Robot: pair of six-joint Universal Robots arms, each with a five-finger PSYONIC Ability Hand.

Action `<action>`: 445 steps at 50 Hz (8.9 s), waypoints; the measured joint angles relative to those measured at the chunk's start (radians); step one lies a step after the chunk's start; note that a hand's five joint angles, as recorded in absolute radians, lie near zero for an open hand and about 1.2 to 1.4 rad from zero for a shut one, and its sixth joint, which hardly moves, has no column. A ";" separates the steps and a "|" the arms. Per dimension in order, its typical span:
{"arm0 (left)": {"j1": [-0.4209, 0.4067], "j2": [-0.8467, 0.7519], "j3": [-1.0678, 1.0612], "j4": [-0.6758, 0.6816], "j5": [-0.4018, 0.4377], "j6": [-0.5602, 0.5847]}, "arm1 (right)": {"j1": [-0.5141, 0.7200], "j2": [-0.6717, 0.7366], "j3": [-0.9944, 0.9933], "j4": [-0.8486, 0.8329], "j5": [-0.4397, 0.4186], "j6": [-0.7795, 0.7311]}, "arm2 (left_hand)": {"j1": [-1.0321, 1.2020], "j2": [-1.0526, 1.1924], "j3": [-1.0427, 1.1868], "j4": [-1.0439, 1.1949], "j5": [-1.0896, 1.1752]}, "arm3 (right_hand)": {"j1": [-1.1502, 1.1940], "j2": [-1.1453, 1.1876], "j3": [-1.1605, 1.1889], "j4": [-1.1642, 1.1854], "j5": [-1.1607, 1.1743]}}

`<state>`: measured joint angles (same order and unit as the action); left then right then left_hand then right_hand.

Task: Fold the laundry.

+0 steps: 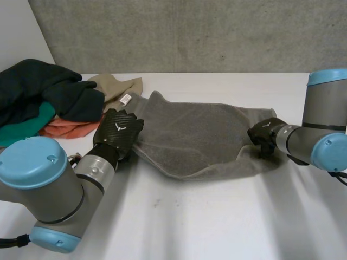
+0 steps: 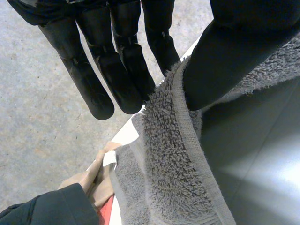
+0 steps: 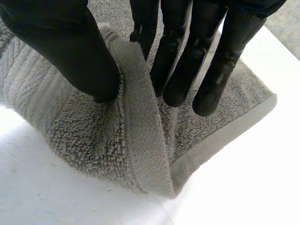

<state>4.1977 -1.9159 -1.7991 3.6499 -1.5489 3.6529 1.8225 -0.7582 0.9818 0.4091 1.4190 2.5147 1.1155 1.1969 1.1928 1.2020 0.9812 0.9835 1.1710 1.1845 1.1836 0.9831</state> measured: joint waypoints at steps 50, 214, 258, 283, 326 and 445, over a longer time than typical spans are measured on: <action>0.156 -0.167 0.049 -0.124 0.049 -0.089 | -0.320 -0.457 0.708 -0.677 -0.089 0.577 | -0.637 -0.733 -0.727 -0.749 -0.703 | 0.000 0.000 0.002 0.003 0.000; 0.341 0.082 -0.009 -0.500 0.151 0.137 | -0.249 -0.564 0.715 -0.304 -0.038 -0.147 | 0.012 -0.005 -0.007 -0.004 -0.005 | 0.000 0.000 0.002 0.007 0.008; 0.234 -0.388 0.643 -0.484 -0.067 0.087 | -0.143 0.004 0.071 -0.390 0.094 -0.176 | 0.012 -0.001 -0.003 -0.004 0.004 | 0.000 0.000 0.002 0.007 0.008; 0.202 -0.227 0.422 -0.332 -0.005 0.096 | -0.079 -0.027 0.065 -0.570 0.097 -0.096 | -0.913 -0.994 -0.979 -0.992 -0.934 | -0.787 -0.951 -0.971 -0.950 -0.921; 0.241 -0.425 0.592 -0.053 0.009 0.207 | -0.163 -0.312 0.557 -0.531 -0.036 -0.027 | -0.912 -0.994 -0.979 -0.992 -0.934 | -0.787 -0.950 -0.970 -0.950 -0.921; 0.247 0.132 0.007 -0.056 0.020 0.086 | 0.111 -0.379 0.525 -0.819 -0.306 -0.251 | -0.912 -0.994 -0.979 -0.992 -0.934 | -0.005 0.003 0.005 0.007 0.000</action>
<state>4.4448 -1.7844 -1.7918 3.5944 -1.5292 3.7387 1.9338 -1.1375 1.5068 -0.4102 1.1125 2.2633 0.2035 0.2030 0.2136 0.2100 0.0476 0.9784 1.1744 1.1893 1.1904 0.9835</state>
